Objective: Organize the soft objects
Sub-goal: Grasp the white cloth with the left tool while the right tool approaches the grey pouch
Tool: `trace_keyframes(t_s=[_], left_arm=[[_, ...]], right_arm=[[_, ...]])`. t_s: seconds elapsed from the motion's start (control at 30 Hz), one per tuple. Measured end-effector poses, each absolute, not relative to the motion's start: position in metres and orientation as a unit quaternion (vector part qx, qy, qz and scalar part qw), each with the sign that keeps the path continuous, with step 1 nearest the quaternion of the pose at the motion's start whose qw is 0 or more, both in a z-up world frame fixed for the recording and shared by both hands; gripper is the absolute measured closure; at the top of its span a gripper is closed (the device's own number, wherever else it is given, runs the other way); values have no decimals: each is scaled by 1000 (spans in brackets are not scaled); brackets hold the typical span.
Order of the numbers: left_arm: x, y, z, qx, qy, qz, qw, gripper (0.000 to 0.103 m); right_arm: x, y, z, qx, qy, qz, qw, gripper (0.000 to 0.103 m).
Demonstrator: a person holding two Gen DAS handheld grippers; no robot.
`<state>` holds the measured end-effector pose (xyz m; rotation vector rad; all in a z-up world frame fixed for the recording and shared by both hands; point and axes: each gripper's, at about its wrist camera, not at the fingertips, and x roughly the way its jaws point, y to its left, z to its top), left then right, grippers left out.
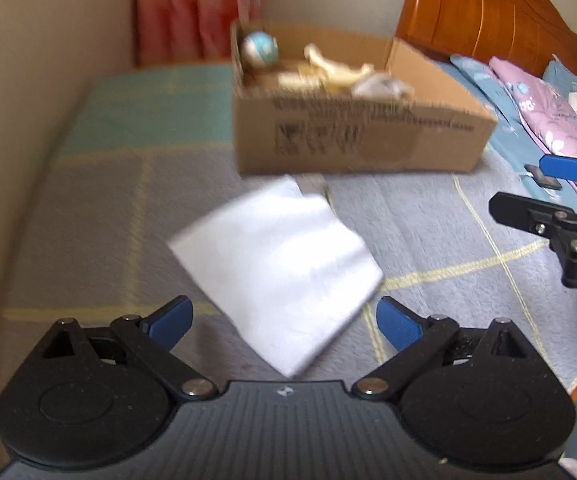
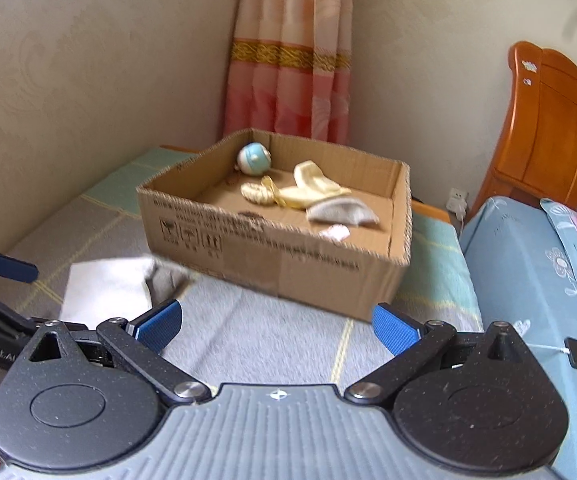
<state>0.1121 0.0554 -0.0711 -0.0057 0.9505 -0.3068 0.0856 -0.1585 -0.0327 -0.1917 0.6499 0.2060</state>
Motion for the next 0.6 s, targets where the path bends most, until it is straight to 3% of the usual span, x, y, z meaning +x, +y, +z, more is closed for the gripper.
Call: trace_keyframes(t_s=[0.27,0.6], left_arm=[[132,48,-76,-42,473,-132,870,2],[146,24,-80,-20,472,-60,879,1]], right_arm=[[90,-171,-45,-84,330,115,933,0],[74,-149,-85,-160,363,175,901,0]])
